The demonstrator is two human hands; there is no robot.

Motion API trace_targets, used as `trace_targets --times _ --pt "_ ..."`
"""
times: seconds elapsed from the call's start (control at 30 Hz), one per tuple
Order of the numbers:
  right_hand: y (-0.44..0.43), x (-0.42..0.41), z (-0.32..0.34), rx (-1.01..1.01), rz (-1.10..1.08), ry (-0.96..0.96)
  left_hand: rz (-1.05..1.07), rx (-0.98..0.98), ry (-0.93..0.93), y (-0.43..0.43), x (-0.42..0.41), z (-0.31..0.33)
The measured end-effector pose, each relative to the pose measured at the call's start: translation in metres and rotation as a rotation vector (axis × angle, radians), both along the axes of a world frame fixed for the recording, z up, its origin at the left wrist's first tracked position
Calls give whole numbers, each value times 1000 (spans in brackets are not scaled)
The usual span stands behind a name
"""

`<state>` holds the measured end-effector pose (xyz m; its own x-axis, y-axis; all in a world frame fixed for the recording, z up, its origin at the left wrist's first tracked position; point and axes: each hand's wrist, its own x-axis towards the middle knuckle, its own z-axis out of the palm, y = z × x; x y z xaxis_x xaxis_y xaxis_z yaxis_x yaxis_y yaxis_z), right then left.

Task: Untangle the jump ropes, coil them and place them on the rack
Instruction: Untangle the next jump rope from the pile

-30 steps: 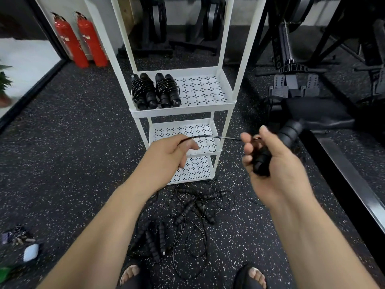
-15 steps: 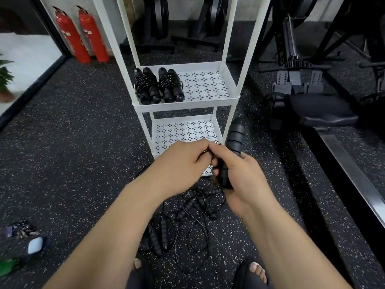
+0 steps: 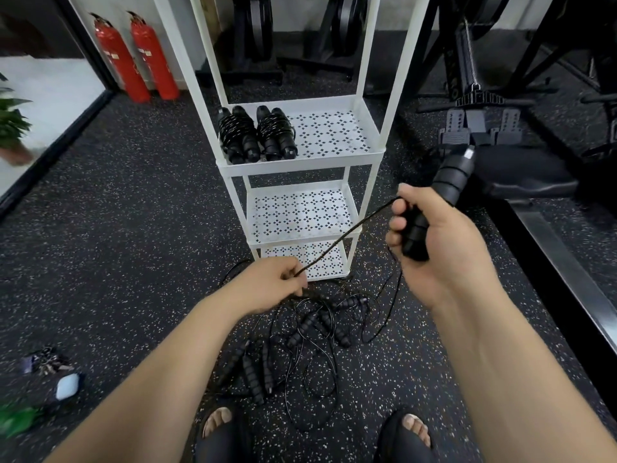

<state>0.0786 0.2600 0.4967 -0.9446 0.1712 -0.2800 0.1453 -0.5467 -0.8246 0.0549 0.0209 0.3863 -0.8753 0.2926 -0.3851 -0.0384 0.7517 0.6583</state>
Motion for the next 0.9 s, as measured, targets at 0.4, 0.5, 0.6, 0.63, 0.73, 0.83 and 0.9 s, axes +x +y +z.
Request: trace_targets --times 0.4,0.5,0.6,0.63,0.73,0.83,0.9 --pt "13 2 8 -28 -75 18 200 -29 -113 -35 5 -86" --pt "16 1 5 -57 -85 29 186 3 -122 -30 2 -65" --pt "16 -1 -1 -105 -117 22 172 53 -89 -20 -1 -34" --pt "15 -1 -3 -115 -121 8 174 70 -63 -16 -2 -24" --pt "10 0 -11 -124 -105 -47 163 109 17 -6 -4 1" --pt "1 3 -18 -96 -32 -88 153 175 88 5 0 24" --pt "-8 7 -24 -59 54 -109 143 190 146 13 4 39"
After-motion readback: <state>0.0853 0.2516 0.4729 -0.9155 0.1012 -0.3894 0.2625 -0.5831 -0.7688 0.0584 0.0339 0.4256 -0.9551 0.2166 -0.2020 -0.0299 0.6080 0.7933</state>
